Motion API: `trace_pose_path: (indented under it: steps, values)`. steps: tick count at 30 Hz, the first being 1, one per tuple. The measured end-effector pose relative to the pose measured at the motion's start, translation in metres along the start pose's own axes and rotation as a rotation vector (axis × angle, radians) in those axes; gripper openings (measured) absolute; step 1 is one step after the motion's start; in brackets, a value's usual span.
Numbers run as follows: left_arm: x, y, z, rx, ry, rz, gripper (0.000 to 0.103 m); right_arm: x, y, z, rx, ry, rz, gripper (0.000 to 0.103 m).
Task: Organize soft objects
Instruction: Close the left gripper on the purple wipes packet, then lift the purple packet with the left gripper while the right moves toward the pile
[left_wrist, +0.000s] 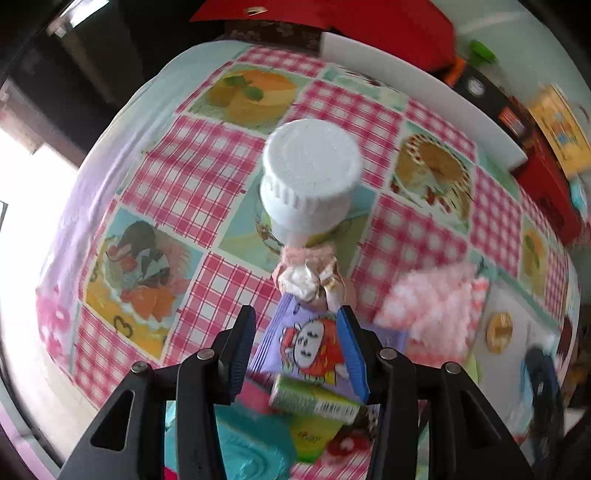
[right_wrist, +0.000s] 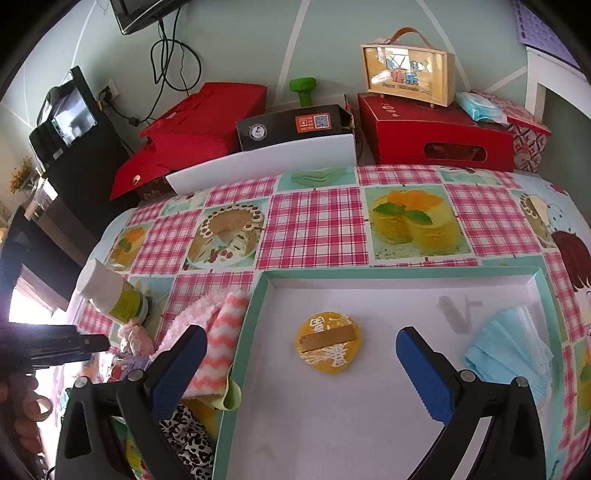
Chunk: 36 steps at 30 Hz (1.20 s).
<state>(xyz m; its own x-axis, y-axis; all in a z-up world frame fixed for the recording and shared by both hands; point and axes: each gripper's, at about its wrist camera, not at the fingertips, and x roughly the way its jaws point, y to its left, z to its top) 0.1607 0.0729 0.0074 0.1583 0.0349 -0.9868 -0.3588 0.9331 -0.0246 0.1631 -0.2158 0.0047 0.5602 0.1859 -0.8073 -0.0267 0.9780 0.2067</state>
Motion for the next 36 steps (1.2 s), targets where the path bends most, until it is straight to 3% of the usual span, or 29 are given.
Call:
trace_pose_path:
  steps: [5,8,14,21,29,36]
  values:
    - [-0.002,-0.008,-0.011,0.171,0.037,0.034,0.054,-0.002,-0.006,0.0,0.015,0.002,0.002,0.103]
    - [0.009,-0.019,-0.014,0.285,0.075,0.099,0.054,-0.003,-0.01,0.0,0.024,0.003,-0.004,0.103]
    - [0.028,-0.042,-0.015,0.464,0.143,0.144,0.054,0.001,-0.014,-0.001,0.036,0.02,-0.018,0.103]
    - [0.032,-0.057,-0.022,0.583,0.168,0.107,0.054,0.004,-0.013,-0.002,0.028,0.031,-0.024,0.103]
    - [0.027,-0.07,-0.037,0.738,0.175,0.18,0.055,0.008,-0.013,-0.003,0.032,0.048,-0.036,0.103]
    - [0.033,-0.098,-0.049,0.882,0.168,0.195,0.055,0.011,-0.014,-0.004,0.029,0.06,-0.044,0.103]
